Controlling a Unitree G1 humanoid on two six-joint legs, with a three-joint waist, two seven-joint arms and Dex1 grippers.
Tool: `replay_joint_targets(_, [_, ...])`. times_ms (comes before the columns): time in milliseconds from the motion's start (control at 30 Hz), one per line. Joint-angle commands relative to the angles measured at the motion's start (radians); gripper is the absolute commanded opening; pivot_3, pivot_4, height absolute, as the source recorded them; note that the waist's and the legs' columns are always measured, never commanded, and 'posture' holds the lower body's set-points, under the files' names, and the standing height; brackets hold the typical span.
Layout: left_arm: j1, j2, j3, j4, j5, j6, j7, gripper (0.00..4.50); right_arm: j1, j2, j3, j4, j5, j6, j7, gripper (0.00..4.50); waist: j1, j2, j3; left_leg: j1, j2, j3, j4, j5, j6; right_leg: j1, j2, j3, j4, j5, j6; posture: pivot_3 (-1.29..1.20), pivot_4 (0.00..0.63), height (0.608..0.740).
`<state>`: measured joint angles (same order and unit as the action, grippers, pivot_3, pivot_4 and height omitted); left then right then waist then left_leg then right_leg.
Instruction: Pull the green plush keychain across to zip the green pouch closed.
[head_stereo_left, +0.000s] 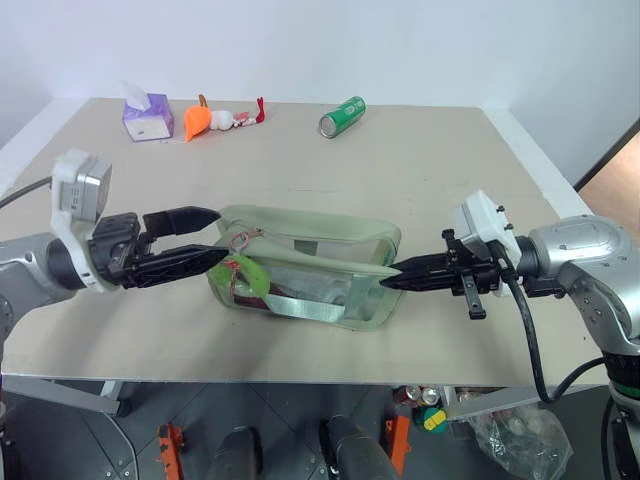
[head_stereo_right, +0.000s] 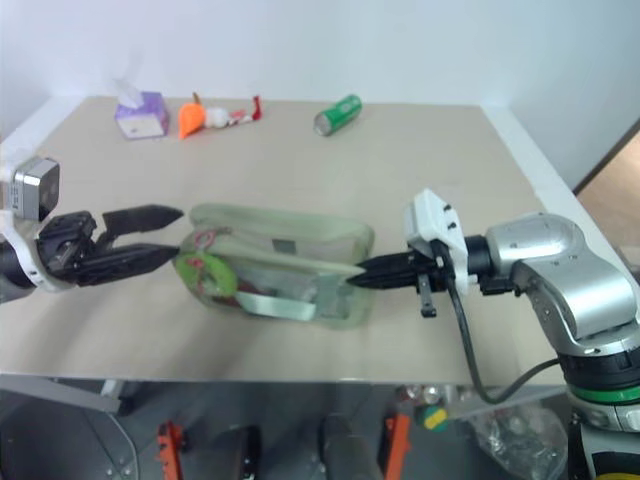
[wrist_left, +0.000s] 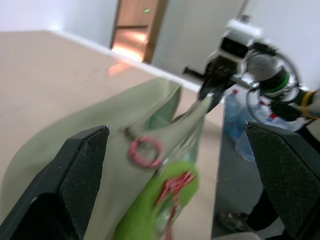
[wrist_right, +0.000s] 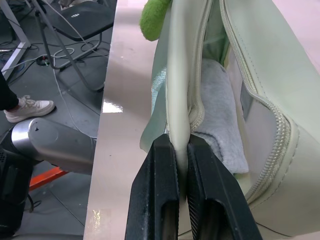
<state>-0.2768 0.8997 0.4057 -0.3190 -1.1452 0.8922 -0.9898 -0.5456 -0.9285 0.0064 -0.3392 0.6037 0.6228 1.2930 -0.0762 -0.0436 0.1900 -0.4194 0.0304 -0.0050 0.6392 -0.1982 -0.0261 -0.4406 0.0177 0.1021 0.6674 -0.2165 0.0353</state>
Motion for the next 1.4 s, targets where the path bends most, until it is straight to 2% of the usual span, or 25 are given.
replay_joint_targets(33, [0.072,0.043,0.026,-0.049,0.073,-0.042,-0.031,4.5,-0.004,0.001,-0.002,-0.01,0.006,-0.017,0.009,0.03,0.001,0.0,0.0,0.0,0.0,-0.001,0.0,0.0,0.0,0.0,0.0,-0.001,0.0,0.0,0.0,0.0,0.15,0.74])
replay_joint_targets(400, [0.156,0.11,0.003,-0.128,0.192,-0.101,-0.087,4.5,-0.021,0.021,0.031,0.018,-0.041,-0.044,-0.014,0.03,-0.003,0.0,0.0,0.002,0.001,0.002,0.0,0.0,0.0,0.001,0.0,0.002,0.0,-0.001,-0.005,0.0,0.15,0.74])
replay_joint_targets(600, [0.143,0.157,0.016,-0.146,0.215,-0.119,-0.119,4.5,-0.015,0.023,0.035,0.017,-0.048,-0.049,-0.015,0.03,-0.003,0.0,0.0,0.002,0.001,0.002,0.0,0.0,0.0,0.0,0.001,0.001,0.0,-0.002,-0.005,0.0,0.15,0.74])
replay_joint_targets(900, [0.071,0.182,0.111,-0.029,0.183,-0.108,-0.132,4.5,-0.007,0.023,0.042,0.012,-0.057,-0.055,-0.014,0.03,-0.004,0.0,0.0,0.003,0.001,0.002,0.0,0.0,0.0,0.0,0.001,0.001,0.0,-0.002,-0.005,0.0,0.15,0.74])
replay_joint_targets(1067, [0.175,0.148,0.147,-0.037,0.172,-0.086,-0.138,4.5,-0.009,0.024,0.048,0.018,-0.062,-0.059,-0.012,0.03,-0.005,0.0,0.0,0.003,0.002,0.003,-0.001,0.0,0.0,0.0,0.001,0.002,0.0,-0.002,-0.005,0.0,0.15,0.74])
replay_joint_targets(1233, [0.21,0.073,0.191,-0.083,0.054,-0.041,-0.069,4.5,-0.013,0.024,0.053,0.026,-0.07,-0.063,-0.005,0.03,-0.004,-0.001,0.0,0.003,0.002,0.002,-0.001,0.0,0.0,0.001,0.001,0.001,0.0,-0.002,-0.006,0.0,0.15,0.74])
replay_joint_targets(1400, [0.275,0.029,0.171,-0.129,0.043,-0.038,-0.038,4.5,-0.026,0.028,0.065,0.039,-0.079,-0.068,0.005,0.03,-0.004,0.0,0.0,0.005,0.002,0.004,-0.001,0.0,0.0,0.002,0.001,0.003,0.0,-0.002,-0.005,0.0,0.15,0.74])
